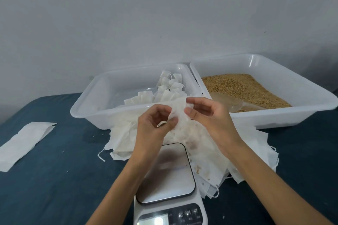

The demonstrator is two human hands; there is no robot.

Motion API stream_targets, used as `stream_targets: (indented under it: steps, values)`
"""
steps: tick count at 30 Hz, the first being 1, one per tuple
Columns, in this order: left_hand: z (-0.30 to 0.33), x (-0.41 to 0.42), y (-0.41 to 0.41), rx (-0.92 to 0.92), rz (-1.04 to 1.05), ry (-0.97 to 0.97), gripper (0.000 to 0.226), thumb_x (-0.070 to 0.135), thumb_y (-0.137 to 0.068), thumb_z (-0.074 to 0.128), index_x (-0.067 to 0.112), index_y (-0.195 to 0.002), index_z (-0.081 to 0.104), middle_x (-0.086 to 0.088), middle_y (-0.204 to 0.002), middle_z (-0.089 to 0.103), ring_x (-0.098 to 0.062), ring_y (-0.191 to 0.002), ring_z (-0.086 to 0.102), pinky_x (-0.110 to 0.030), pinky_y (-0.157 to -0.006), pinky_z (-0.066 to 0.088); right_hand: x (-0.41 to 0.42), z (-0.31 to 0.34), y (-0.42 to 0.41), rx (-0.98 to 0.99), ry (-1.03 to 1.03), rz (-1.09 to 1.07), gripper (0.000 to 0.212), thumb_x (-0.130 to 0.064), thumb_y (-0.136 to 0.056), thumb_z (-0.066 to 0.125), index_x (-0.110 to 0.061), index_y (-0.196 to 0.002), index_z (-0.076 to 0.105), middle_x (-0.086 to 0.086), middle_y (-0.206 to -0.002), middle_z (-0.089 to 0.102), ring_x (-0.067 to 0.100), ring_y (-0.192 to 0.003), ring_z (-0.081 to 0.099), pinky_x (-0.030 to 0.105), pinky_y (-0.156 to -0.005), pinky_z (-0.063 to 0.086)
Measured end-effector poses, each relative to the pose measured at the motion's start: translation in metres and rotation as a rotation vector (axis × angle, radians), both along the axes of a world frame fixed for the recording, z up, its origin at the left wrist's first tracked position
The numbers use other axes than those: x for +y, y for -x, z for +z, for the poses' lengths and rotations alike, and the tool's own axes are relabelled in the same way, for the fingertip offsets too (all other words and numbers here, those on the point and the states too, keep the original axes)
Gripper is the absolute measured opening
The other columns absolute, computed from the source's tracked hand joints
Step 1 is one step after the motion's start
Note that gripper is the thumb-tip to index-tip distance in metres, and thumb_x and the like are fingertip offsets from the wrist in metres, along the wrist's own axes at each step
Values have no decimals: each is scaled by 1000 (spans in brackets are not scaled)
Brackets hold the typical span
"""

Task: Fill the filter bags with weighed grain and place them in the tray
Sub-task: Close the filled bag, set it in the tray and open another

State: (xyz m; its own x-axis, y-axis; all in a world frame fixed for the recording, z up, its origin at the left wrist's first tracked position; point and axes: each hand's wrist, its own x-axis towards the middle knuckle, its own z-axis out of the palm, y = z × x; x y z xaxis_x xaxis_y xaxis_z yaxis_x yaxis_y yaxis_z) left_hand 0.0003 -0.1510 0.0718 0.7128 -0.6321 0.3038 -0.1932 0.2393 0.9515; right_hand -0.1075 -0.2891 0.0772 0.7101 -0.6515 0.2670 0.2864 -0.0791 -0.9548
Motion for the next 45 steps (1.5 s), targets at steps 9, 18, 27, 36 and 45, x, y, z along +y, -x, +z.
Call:
stream_targets:
  steps: [9,18,27,36,45]
  values:
    - [-1,2,3,-73,-48,-13,64,-17,-90,57,33,-130,58,-7,-104,78,-23,-89,72,-37,-80,59,-5,-2,2,84,-39,56,31,-5,-75,86,-23,-99,79,-2,-100,68,6,-94,60,17,-87,52]
    - [-2,2,2,-118,-64,-3,58,-19,-92,50,31,-118,64,-12,-107,72,-26,-87,67,-38,-74,54,-5,1,2,48,-217,183,38,-2,-77,80,-12,-114,76,14,-117,73,31,-114,67,38,-102,53]
    - [-6,0,1,-182,-51,-63,59,-19,-90,51,29,-109,78,6,-114,77,-16,-111,69,-35,-89,53,-8,-2,3,213,-75,112,28,-32,-75,82,-15,-97,78,-5,-88,75,6,-88,69,28,-86,54]
    - [-3,1,1,-204,-20,-78,61,-16,-88,54,36,-108,79,11,-116,77,-12,-118,66,-51,-100,50,-4,0,3,47,-6,80,9,-8,-82,81,-7,-87,73,0,-80,66,9,-79,61,15,-74,50]
    - [-3,2,1,-169,-17,-56,59,-17,-86,55,29,-117,77,8,-121,75,-15,-118,67,-31,-92,55,-4,-2,0,-73,66,-17,7,-5,-90,73,-10,-90,69,0,-76,68,13,-64,56,24,-56,47]
